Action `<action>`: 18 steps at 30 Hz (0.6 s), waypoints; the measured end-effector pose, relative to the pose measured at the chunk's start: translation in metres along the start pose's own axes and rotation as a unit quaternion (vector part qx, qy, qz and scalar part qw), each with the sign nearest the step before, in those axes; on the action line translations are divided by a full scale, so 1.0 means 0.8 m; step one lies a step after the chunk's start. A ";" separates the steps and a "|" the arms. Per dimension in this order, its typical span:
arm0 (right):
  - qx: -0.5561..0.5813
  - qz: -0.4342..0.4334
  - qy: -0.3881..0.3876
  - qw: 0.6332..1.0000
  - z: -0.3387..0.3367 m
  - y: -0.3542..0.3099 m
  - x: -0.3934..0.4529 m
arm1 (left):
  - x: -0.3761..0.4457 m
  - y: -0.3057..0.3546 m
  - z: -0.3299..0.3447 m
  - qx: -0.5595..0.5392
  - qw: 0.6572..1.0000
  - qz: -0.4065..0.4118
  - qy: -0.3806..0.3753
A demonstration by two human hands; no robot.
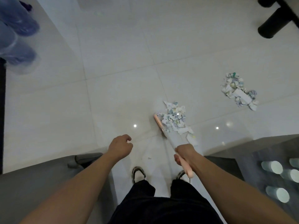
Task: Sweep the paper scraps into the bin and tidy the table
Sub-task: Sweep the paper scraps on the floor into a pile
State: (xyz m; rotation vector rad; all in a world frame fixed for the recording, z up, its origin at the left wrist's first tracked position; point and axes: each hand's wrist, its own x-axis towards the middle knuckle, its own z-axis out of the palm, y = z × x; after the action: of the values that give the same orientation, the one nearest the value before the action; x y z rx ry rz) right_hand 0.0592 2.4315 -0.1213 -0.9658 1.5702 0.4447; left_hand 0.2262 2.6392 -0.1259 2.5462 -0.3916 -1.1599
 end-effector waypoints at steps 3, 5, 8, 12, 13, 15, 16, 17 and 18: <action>0.024 0.012 -0.008 1.000 0.004 -0.019 -0.013 | 0.015 0.018 -0.007 0.007 1.000 0.015 0.001; 0.029 0.019 -0.032 0.999 0.006 -0.029 -0.024 | 0.026 0.032 -0.011 0.012 1.000 0.021 -0.003; 0.063 0.035 -0.112 0.991 0.005 -0.049 -0.028 | 0.045 0.056 -0.016 0.022 0.999 0.030 -0.002; 0.075 0.070 -0.173 0.980 0.007 -0.082 0.005 | 0.072 0.091 -0.024 0.028 0.999 0.034 0.010; 0.069 0.072 -0.177 0.979 0.005 -0.091 0.017 | 0.080 0.100 -0.028 0.029 0.999 0.028 0.015; 0.066 0.071 -0.179 0.979 -0.009 -0.111 0.042 | 0.095 0.118 -0.034 0.037 0.999 0.013 0.023; 0.072 0.073 -0.171 0.980 -0.022 -0.122 0.053 | 0.101 0.128 -0.037 0.045 0.999 0.006 0.023; 0.080 0.073 -0.157 0.982 -0.038 -0.133 0.064 | 0.107 0.139 -0.039 0.053 0.998 -0.001 0.021; 0.085 0.071 -0.142 0.984 -0.056 -0.144 0.073 | 0.114 0.151 -0.040 0.062 0.998 -0.007 0.017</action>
State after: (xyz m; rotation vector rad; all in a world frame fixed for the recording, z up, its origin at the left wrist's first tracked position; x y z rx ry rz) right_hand 0.1222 2.3110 -0.1393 -0.6312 1.3954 0.5145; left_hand 0.2942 2.5002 -0.1204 2.6742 -0.4507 -1.1286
